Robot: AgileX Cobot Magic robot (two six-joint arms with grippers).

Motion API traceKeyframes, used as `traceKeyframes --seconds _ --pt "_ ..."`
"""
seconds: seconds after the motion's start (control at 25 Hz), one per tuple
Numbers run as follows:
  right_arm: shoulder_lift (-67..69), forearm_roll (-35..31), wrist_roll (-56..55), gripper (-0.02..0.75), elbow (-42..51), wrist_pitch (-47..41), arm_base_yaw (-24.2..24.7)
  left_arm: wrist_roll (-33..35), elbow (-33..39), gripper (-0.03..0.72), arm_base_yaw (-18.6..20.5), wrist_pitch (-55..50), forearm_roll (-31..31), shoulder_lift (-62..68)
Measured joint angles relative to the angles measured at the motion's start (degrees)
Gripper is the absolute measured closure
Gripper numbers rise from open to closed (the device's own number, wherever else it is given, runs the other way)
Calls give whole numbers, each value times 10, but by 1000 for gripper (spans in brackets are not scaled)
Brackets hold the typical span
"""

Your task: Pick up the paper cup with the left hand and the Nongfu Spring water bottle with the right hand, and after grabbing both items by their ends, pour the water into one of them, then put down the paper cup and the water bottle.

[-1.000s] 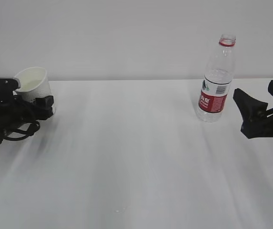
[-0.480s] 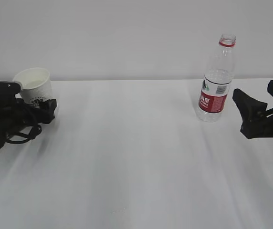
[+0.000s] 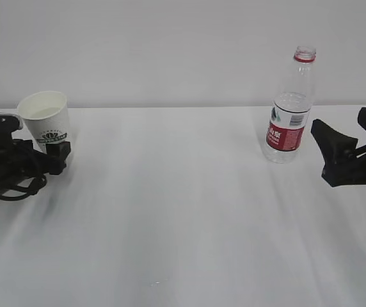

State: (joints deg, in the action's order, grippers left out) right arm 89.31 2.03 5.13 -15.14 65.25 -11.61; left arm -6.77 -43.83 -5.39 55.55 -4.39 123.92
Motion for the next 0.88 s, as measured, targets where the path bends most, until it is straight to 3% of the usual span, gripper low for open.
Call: traceKeyframes --seconds 0.64,0.88 --pt "-1 15 -22 149 15 0 0 0 165 36 0 1 -3 -189" --pt "-23 11 -27 149 16 -46 0 0 206 45 0 -58 -3 -269"
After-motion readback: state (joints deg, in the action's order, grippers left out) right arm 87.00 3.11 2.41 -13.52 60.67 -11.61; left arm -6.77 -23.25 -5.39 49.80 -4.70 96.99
